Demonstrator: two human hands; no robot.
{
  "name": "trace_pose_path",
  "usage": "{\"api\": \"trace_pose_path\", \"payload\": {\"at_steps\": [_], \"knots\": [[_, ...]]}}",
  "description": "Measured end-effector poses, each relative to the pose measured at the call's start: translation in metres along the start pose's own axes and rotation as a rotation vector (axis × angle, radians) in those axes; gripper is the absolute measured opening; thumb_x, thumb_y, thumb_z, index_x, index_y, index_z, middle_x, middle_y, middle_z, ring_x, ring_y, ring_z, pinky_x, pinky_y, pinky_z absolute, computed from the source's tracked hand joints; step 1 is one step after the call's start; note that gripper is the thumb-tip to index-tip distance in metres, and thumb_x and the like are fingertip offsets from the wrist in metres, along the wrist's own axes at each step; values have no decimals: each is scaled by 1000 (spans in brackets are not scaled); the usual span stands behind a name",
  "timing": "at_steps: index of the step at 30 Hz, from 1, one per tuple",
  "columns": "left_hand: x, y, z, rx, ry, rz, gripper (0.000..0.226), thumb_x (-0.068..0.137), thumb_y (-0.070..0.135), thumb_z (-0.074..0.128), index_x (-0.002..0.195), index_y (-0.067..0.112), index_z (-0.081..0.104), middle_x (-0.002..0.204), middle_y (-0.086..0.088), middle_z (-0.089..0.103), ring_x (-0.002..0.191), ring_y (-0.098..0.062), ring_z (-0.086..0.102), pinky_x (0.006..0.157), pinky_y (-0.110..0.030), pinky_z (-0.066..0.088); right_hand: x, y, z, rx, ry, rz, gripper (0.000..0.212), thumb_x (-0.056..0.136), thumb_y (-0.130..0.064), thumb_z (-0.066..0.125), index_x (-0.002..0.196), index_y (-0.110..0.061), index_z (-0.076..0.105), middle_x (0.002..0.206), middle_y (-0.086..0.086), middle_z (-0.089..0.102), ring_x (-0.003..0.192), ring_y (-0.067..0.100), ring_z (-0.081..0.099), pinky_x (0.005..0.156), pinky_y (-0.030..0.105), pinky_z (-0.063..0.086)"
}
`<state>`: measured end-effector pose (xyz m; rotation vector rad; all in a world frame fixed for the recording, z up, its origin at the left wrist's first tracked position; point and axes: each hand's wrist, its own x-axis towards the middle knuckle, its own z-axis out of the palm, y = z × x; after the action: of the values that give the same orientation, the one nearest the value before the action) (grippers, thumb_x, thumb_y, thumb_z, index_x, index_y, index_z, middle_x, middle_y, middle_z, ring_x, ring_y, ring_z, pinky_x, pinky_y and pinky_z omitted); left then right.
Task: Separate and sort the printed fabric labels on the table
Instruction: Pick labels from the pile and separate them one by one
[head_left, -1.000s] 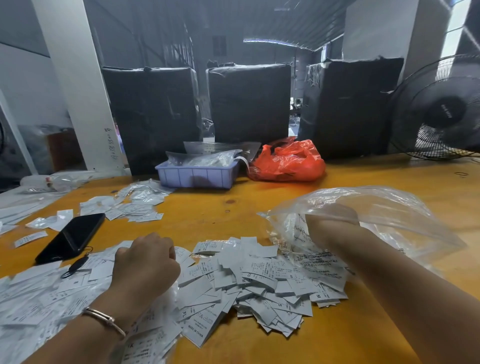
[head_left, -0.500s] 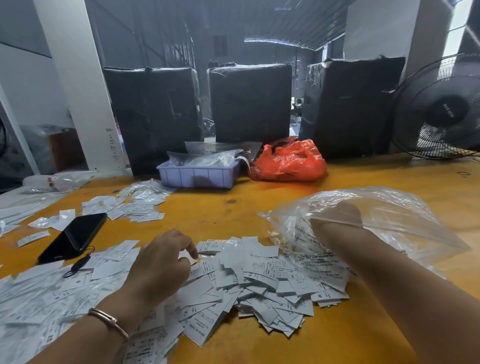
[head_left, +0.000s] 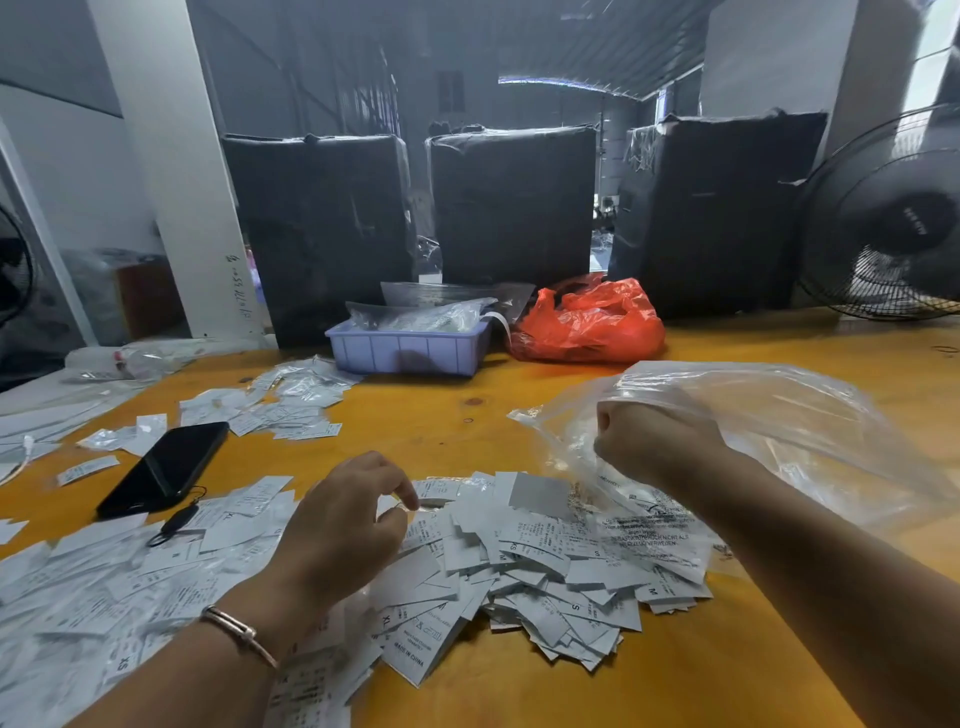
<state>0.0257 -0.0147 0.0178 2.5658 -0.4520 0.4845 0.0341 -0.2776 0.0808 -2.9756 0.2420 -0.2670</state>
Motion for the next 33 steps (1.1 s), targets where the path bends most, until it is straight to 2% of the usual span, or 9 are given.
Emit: {"api": "trace_pose_path", "payload": {"at_steps": [5, 10, 12, 14, 18, 21, 26, 29, 33], "knots": [[1, -1, 2, -26, 5, 76, 20, 85, 12, 63, 92, 30, 65, 104, 16, 61, 100, -6, 54, 78, -25, 46, -4, 1, -8, 718, -399, -165, 8, 89, -12, 64, 82, -11, 59, 70, 3, 73, 44, 8, 56, 42, 18, 34], [1, 2, 3, -176, -29, 160, 18, 91, 33, 63, 109, 31, 66, 110, 23, 61, 106, 4, 55, 88, -20, 46, -5, -1, 0, 1001, -582, -230, 11, 85, 4, 63, 88, -6, 66, 83, 15, 73, 53, 14, 61, 44, 20, 40], [1, 6, 1, -312, -84, 169, 36, 86, 53, 58, 118, 36, 63, 116, 29, 59, 109, 10, 56, 86, -10, 47, -8, -6, 6, 1076, -600, -280, 19, 83, 11, 60, 86, -6, 69, 87, 15, 73, 59, 16, 63, 48, 21, 43], [2, 8, 1, -411, -139, 178, 52, 82, 65, 57, 126, 37, 58, 122, 30, 57, 112, 14, 54, 86, -7, 47, -14, -13, 13, 1105, -575, -349, 25, 81, 14, 58, 84, -8, 71, 87, 13, 74, 65, 16, 64, 51, 20, 44], [1, 10, 3, -479, -197, 162, 66, 73, 68, 67, 130, 38, 54, 121, 19, 63, 113, 4, 58, 89, -19, 52, -24, -27, 25, 1140, -404, -464, 22, 78, 14, 62, 82, -5, 71, 82, 13, 74, 66, 16, 64, 53, 21, 44], [0, 11, 1, -449, -145, 146, 49, 73, 54, 70, 119, 41, 61, 105, 18, 68, 105, 0, 61, 89, -23, 51, -27, -31, 30, 1161, -356, -513, 16, 77, 12, 66, 82, -3, 70, 82, 17, 73, 69, 20, 65, 59, 26, 46], [1, 15, -2, -475, -105, 146, 4, 80, 21, 77, 83, 22, 75, 84, 10, 74, 85, -7, 69, 83, -22, 53, -23, -29, 30, 1173, -327, -498, 14, 77, 13, 66, 85, 2, 68, 82, 18, 73, 67, 18, 67, 61, 25, 48], [0, 15, -1, -455, -128, 109, 3, 81, 18, 77, 79, 20, 74, 81, 8, 74, 81, -6, 67, 80, -23, 53, -20, -26, 30, 1075, -348, -476, 14, 77, 7, 71, 89, 0, 69, 81, 15, 74, 68, 16, 67, 59, 22, 49], [-1, 12, -2, -466, -99, 38, 10, 79, 20, 79, 74, 18, 71, 78, 2, 72, 79, -10, 67, 79, -29, 54, -14, -20, 28, 699, -268, -410, 14, 74, 1, 75, 85, -7, 71, 74, 6, 72, 67, 16, 67, 61, 26, 54]]}}
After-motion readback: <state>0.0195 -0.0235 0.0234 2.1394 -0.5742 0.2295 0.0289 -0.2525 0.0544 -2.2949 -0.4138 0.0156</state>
